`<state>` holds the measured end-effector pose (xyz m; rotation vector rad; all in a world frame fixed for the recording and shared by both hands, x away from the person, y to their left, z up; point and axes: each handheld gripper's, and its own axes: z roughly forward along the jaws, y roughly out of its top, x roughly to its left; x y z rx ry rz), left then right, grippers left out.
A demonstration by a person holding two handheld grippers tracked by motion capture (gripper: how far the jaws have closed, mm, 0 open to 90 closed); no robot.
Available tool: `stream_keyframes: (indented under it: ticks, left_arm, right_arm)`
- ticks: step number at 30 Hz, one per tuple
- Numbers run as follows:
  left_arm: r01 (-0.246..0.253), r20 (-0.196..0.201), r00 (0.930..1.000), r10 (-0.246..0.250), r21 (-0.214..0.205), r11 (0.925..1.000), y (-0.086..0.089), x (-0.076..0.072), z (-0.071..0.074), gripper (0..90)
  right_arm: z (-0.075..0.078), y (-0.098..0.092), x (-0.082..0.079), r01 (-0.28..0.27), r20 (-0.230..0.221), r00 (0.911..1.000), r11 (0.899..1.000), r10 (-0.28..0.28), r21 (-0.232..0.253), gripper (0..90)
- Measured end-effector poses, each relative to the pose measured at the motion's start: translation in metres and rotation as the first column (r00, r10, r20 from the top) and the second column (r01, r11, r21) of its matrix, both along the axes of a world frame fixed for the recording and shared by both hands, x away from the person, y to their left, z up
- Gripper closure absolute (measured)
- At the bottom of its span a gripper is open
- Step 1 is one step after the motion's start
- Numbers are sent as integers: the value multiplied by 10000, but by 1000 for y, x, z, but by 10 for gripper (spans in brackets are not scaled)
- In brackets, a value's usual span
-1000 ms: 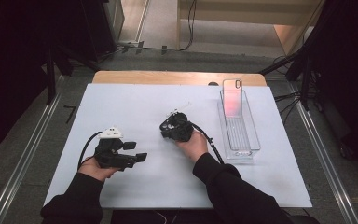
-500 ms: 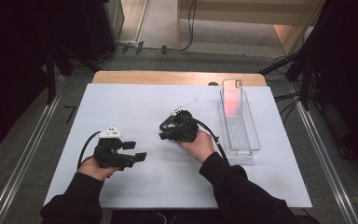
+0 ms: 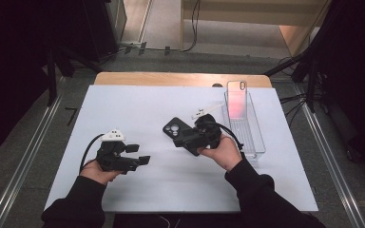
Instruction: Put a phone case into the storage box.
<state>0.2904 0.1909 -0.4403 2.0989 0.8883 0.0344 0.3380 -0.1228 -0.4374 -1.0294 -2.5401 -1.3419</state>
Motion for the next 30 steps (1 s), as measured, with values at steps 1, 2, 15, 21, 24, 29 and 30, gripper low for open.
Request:
stream_keyframes:
  ticks: [1,2,15,21,24,29,30]
  left_arm:
    - [17,-5,10000,-17,-4,10000,0,0,0,305]
    - [24,7,10000,-24,-20,10000,0,0,0,305]
    - [165,9,9999,-165,-97,9998,-3,0,0,305]
    - [247,68,9997,-245,-194,9995,-1,-1,2,305]
    - [338,43,9994,-337,-208,9992,0,-2,1,305]
    - [426,137,9990,-423,-219,9989,-2,-4,1,305]
    - [443,171,9989,-439,-215,9988,-2,-5,1,305]
  right_arm:
    - [2,-4,-2,16,13,10000,10000,-16,59,349]
    - [3,-8,-5,59,62,10000,9999,-60,96,342]
    - [9,-55,-37,200,482,9986,9998,-204,83,277]
    - [8,-75,-49,264,298,9992,9996,-268,141,264]
    - [8,-84,-55,428,416,9982,9991,-427,-21,264]
    - [4,-102,-63,787,433,9959,9969,-790,74,264]
    - [3,-105,-65,882,414,9952,9960,-887,128,264]
